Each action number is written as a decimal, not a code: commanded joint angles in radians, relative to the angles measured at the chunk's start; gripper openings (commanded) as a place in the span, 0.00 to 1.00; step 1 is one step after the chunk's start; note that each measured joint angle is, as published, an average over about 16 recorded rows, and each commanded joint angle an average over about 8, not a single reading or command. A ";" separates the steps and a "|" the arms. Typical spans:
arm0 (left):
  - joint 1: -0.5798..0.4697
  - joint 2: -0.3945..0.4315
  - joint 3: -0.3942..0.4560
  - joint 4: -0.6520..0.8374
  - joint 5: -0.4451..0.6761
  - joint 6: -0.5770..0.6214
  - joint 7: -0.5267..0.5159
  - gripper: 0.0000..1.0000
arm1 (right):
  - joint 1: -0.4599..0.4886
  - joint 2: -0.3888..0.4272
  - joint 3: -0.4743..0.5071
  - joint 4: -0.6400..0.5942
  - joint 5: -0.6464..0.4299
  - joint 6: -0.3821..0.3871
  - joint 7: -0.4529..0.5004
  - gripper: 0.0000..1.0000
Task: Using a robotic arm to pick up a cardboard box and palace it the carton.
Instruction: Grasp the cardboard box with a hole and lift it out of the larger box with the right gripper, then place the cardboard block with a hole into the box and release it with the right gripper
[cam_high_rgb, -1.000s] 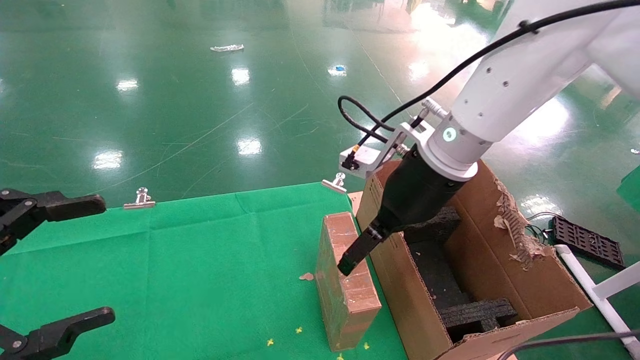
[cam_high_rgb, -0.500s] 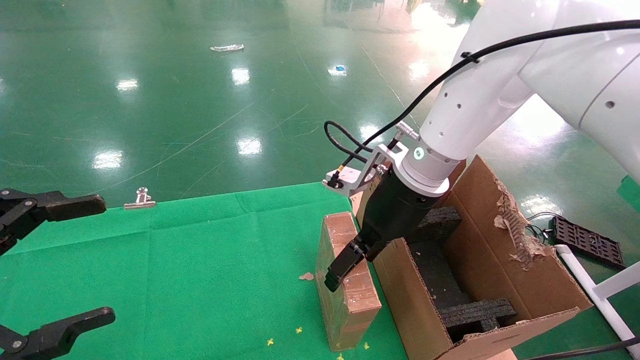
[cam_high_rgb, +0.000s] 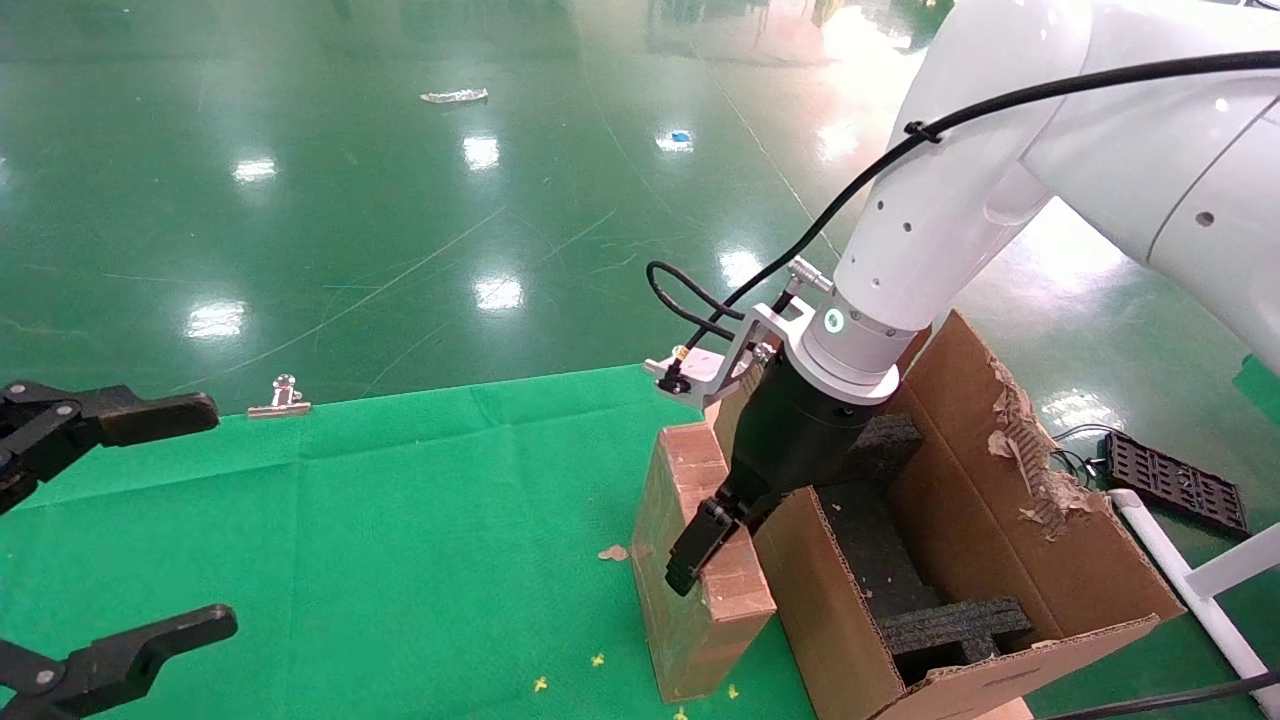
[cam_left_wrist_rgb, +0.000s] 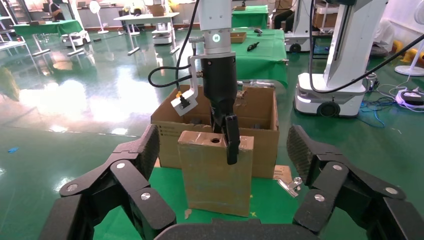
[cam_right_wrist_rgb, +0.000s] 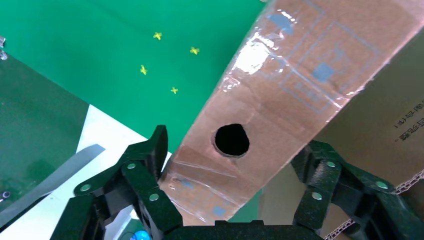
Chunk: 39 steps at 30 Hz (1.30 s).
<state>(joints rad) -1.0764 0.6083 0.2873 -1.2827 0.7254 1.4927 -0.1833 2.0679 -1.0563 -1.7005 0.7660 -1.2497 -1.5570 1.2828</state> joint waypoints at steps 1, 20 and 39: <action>0.000 0.000 0.000 0.000 0.000 0.000 0.000 0.00 | 0.000 0.002 -0.005 0.006 0.002 0.001 0.003 0.00; 0.000 -0.001 0.001 0.000 -0.001 -0.001 0.001 0.00 | 0.051 0.061 0.007 0.051 0.006 0.047 -0.053 0.00; -0.001 -0.001 0.003 0.000 -0.002 -0.001 0.001 0.00 | 0.375 0.361 0.110 -0.020 -0.107 0.163 -0.222 0.00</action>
<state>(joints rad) -1.0770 0.6072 0.2899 -1.2827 0.7236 1.4916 -0.1820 2.4249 -0.7009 -1.5967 0.7470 -1.3518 -1.4042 1.0665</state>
